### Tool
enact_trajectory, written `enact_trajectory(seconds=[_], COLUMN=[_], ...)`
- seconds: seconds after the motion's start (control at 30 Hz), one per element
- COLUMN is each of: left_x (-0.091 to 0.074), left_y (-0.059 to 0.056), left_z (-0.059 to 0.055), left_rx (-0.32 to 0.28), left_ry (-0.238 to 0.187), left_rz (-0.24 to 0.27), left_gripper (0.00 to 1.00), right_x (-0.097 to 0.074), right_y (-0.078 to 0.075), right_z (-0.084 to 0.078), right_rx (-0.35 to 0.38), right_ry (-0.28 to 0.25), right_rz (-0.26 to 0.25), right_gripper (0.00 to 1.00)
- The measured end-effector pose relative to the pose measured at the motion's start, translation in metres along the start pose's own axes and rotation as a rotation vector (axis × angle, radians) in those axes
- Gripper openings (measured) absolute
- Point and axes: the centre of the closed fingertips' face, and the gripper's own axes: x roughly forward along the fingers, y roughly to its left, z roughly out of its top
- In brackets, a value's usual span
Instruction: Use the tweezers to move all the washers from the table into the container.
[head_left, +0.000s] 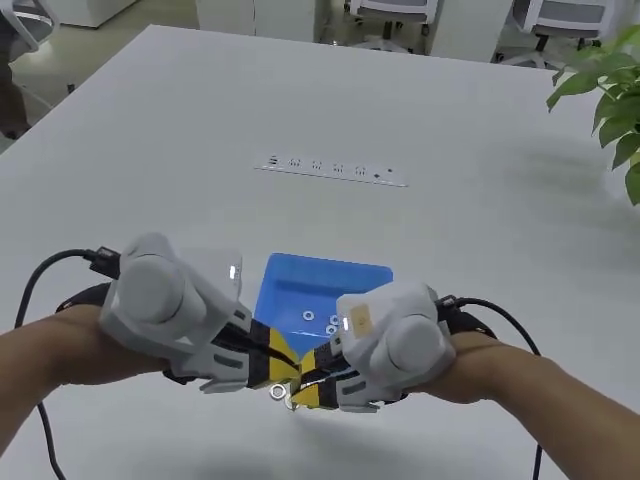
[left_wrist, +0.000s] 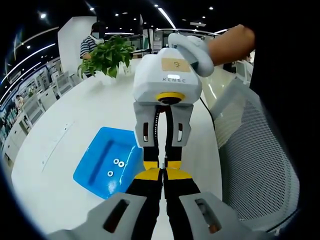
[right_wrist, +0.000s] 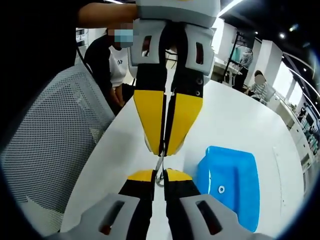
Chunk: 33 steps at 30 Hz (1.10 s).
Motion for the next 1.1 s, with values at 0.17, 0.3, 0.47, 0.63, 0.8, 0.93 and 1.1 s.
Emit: enact_trajectory(seconds=[0.17,0.3,0.47,0.63,0.8,0.93,1.1], left_x=[-0.0001,-0.0007,-0.0013,-0.0019,-0.0034,-0.0063,-0.0085], left_y=[-0.0013,-0.0007,-0.0009,-0.0012,-0.0017,-0.0012,-0.0009], left_z=[0.0003,-0.0006,-0.0007,-0.0010,0.0003,0.0026,0.0029], left_rx=[0.000,0.003,0.003,-0.001,-0.010,-0.028,-0.046], left_ry=[0.000,0.005,0.006,0.004,-0.010,-0.040,-0.060], left_rz=[-0.002,-0.001,0.000,0.002,0.004,0.008,0.014], left_gripper=[0.05,0.05,0.05,0.05,0.06,0.12,0.21], right_x=[0.0003,0.0005,0.0007,0.0009,-0.0001,-0.0026,-0.0057], right_y=[0.0006,0.0004,0.0003,0.0005,0.0015,0.0009,-0.0001], right_z=[0.0006,0.0010,0.0010,0.0014,0.0016,0.0017,0.0028], right_rx=[0.008,0.013,0.021,0.022,0.025,0.027,0.032], right_ry=[0.003,0.003,0.002,0.001,0.002,0.000,-0.004], right_rz=[0.001,0.000,-0.001,-0.001,0.000,-0.006,-0.016], right_gripper=[0.07,0.07,0.07,0.07,0.07,0.07,0.07])
